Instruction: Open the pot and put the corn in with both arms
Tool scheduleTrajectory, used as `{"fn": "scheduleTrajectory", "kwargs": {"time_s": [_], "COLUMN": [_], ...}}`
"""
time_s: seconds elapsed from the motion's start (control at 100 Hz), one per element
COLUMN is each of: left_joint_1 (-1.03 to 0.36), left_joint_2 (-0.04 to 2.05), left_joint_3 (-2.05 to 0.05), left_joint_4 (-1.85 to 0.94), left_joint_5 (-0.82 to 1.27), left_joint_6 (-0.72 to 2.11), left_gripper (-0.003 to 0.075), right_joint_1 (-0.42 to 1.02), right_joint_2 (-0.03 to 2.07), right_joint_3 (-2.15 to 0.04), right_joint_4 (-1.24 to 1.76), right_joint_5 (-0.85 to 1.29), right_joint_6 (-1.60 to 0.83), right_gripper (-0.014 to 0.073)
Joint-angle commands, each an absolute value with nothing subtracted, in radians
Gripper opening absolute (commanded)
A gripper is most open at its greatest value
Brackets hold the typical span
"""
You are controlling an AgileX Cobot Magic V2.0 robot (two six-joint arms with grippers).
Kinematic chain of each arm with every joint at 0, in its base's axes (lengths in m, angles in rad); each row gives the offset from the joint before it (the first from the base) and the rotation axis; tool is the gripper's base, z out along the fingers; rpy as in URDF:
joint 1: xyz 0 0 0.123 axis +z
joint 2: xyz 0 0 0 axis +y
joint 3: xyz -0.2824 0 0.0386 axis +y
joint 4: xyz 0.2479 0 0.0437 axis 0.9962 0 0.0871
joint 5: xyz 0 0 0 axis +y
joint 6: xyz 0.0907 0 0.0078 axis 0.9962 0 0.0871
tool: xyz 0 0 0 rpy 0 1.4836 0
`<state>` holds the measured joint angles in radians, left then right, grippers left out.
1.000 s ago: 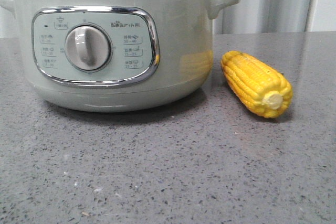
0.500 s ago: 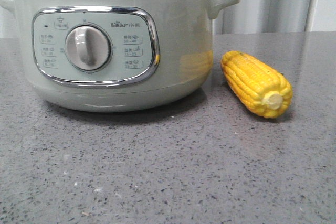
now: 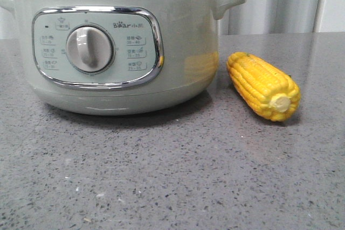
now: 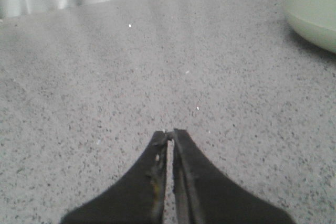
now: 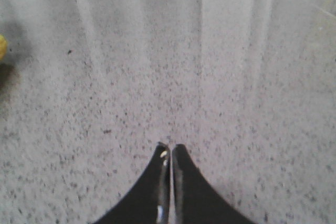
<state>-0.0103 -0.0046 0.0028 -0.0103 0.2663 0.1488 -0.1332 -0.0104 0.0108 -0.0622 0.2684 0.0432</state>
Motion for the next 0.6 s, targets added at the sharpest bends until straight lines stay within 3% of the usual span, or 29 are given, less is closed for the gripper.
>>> {"fn": "scheduleTrajectory", "kwargs": {"time_s": [0.0, 0.25, 0.59], "left_joint_1": [-0.015, -0.015, -0.015], "left_joint_2": [-0.038, -0.038, -0.038], "left_joint_3": [0.008, 0.008, 0.008], "left_joint_4": [-0.013, -0.020, -0.022], "left_joint_5": [0.138, -0.022, -0.142], "left_joint_6": [0.136, 0.136, 0.136], "left_gripper": [-0.0020, -0.0020, -0.0020], "right_joint_1": [-0.131, -0.131, -0.131], "right_joint_2": [-0.032, -0.032, -0.030], "right_joint_3": [0.031, 0.031, 0.031], "right_joint_4": [-0.060, -0.007, -0.007], "right_joint_5": [0.110, -0.095, -0.088], "right_joint_6": [0.033, 0.033, 0.033], "right_gripper": [-0.0074, -0.0074, -0.0074]}}
